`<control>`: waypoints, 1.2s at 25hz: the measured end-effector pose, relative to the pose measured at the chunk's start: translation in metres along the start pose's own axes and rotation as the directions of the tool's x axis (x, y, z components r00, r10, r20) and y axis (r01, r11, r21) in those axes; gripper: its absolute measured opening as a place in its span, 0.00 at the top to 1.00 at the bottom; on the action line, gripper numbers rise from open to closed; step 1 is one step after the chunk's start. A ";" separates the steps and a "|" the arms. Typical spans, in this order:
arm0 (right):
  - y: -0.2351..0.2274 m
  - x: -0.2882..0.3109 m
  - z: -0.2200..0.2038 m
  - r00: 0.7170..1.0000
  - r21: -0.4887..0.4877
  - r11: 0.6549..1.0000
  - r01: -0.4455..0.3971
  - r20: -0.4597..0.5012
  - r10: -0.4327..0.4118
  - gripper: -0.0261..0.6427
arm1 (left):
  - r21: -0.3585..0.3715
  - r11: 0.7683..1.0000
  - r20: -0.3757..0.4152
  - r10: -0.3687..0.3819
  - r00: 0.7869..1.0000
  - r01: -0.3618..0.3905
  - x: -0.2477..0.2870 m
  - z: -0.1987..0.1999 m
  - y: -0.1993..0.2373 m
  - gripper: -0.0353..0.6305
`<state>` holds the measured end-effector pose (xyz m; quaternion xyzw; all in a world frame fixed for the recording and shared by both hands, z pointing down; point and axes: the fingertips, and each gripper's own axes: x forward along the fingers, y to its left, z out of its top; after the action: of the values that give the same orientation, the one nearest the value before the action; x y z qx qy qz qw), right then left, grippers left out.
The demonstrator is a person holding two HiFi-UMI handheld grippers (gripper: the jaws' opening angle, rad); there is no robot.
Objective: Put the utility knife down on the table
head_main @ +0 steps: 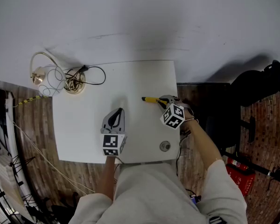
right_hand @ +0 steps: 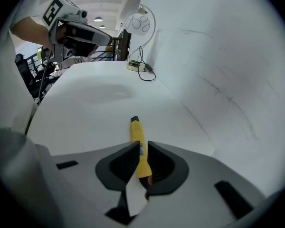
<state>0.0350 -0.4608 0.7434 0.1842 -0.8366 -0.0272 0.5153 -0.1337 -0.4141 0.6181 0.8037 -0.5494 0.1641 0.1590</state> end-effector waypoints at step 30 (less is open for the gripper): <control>-0.004 -0.195 0.037 0.795 0.600 0.777 0.193 0.368 -0.482 0.96 | 0.092 0.995 0.118 0.028 0.993 -0.038 -0.059 0.048 -0.036 0.93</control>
<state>0.0826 -0.4042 0.5590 0.4587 -0.8650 0.0635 0.1931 -0.1165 -0.3732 0.5466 0.8093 -0.5627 0.1452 0.0860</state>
